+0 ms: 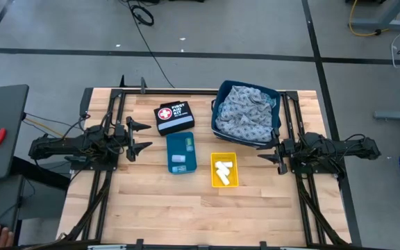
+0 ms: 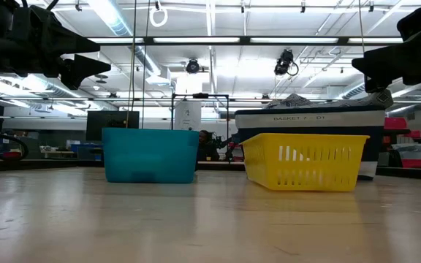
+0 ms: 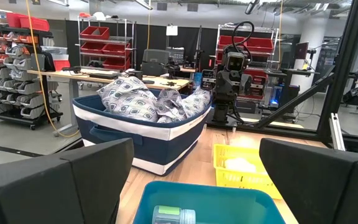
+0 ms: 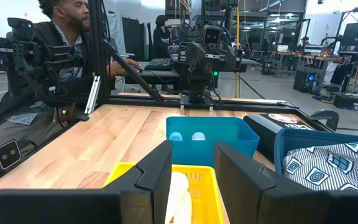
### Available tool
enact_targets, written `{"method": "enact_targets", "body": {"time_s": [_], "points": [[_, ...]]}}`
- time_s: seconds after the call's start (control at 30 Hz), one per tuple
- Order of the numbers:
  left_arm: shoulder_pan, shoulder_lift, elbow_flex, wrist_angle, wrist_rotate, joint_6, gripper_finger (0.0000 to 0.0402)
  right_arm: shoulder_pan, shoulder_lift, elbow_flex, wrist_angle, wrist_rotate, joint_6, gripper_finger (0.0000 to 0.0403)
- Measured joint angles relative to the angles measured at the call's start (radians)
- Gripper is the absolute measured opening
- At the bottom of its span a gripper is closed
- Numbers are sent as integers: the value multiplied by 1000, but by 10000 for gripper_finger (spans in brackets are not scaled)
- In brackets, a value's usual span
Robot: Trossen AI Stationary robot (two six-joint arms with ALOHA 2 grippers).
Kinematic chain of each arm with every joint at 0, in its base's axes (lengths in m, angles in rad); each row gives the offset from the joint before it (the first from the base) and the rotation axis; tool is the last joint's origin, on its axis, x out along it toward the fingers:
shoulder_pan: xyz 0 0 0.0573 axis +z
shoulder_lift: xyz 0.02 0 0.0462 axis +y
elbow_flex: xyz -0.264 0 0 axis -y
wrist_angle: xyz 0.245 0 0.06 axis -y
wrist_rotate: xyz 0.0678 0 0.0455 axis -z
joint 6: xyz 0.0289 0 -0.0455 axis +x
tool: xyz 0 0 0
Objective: Pick & place medical supplies in basket/bin
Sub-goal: Return to Home Position
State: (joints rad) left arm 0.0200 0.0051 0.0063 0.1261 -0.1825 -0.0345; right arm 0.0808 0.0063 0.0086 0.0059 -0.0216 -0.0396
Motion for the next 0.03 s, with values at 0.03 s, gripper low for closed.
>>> {"method": "enact_targets", "body": {"time_s": [0.03], "points": [[0,0,0,0,0,0,352,0,0,0,0,0,0,128]]}}
